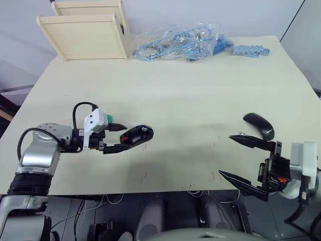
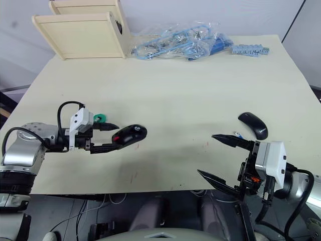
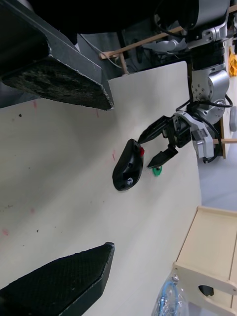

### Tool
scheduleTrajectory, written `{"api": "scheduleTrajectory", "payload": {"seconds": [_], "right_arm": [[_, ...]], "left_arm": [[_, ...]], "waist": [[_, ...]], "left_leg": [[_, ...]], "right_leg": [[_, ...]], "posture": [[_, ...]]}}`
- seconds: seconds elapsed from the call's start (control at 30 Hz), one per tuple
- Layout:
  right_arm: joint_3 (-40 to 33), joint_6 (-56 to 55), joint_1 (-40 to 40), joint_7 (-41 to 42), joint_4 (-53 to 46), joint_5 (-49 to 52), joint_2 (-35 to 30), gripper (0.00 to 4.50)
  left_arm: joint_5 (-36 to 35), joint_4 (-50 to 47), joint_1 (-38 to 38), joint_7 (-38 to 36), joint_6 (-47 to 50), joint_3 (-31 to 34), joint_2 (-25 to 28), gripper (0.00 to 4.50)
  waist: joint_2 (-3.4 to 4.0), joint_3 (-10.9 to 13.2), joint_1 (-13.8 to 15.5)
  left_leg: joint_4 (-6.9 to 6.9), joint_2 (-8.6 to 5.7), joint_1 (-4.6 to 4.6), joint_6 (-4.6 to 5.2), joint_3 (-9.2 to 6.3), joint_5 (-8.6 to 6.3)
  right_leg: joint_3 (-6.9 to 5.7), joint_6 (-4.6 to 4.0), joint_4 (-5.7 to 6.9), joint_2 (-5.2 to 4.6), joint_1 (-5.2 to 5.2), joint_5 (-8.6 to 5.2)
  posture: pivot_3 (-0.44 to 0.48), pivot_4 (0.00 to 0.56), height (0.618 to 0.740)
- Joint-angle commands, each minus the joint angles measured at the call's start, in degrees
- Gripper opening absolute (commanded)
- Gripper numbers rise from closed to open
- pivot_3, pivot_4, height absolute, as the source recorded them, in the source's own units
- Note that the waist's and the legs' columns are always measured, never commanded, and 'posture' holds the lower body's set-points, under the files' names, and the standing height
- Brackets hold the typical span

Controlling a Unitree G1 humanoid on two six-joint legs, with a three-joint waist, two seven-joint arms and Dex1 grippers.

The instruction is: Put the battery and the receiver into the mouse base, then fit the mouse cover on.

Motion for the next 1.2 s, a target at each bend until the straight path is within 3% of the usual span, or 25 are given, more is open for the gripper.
{"api": "scheduleTrajectory", "payload": {"seconds": [0.03,0.43,0.77,0.9,1.2], "right_arm": [[2.6,2.8,-4.3,-5.5,-3.9,1.2,-0.6,4.5],[3.0,9.6,-14.6,-13.2,-3.4,8.2,-4.3,4.5],[-0.5,6.1,-6.7,-8.2,-3.1,6.2,-3.4,4.5],[-0.3,4.0,-3.5,-6.6,-3.3,4.2,-2.5,4.5],[-0.4,2.0,-0.9,-5.7,-3.8,3.0,-2.1,4.5]], "left_arm": [[1.8,1.3,-2.1,-0.3,-2.6,-1.4,-1.1,4.22],[3.9,4.4,-3.8,-0.3,-5.6,-3.2,-3.9,4.22],[4.4,3.6,-2.9,1.1,-5.8,-2.9,-4.9,4.22],[4.4,3.3,-2.2,1.0,-6.4,-2.9,-4.8,2.99],[3.4,1.6,-1.1,1.1,-6.1,-1.9,-4.2,2.98]], "waist": [[-0.01,0.0,0.0],[-0.06,0.0,0.0],[-0.07,0.0,0.0],[-0.06,0.0,0.0],[-0.07,0.0,0.0]], "left_leg": [[0.0,0.0,0.0,0.0,0.0,0.0],[0.03,-0.02,-0.1,0.0,-0.12,0.0],[0.03,-0.02,-0.13,0.0,-0.15,0.0],[0.03,-0.02,-0.08,0.0,-0.14,0.0],[0.03,-0.02,-0.08,0.0,-0.13,0.0]], "right_leg": [[0.0,0.0,0.0,0.0,0.0,0.0],[-0.1,-0.01,-0.01,-0.01,-0.02,0.0],[-0.13,-0.01,-0.02,-0.02,-0.02,0.01],[-0.11,-0.01,0.01,-0.01,-0.01,0.01],[-0.11,-0.01,0.01,-0.01,-0.01,0.01]], "posture": [[0.0,0.15,0.74],[0.0,0.15,0.74],[0.0,0.15,0.74],[0.0,0.15,0.74],[0.0,0.15,0.74]]}}
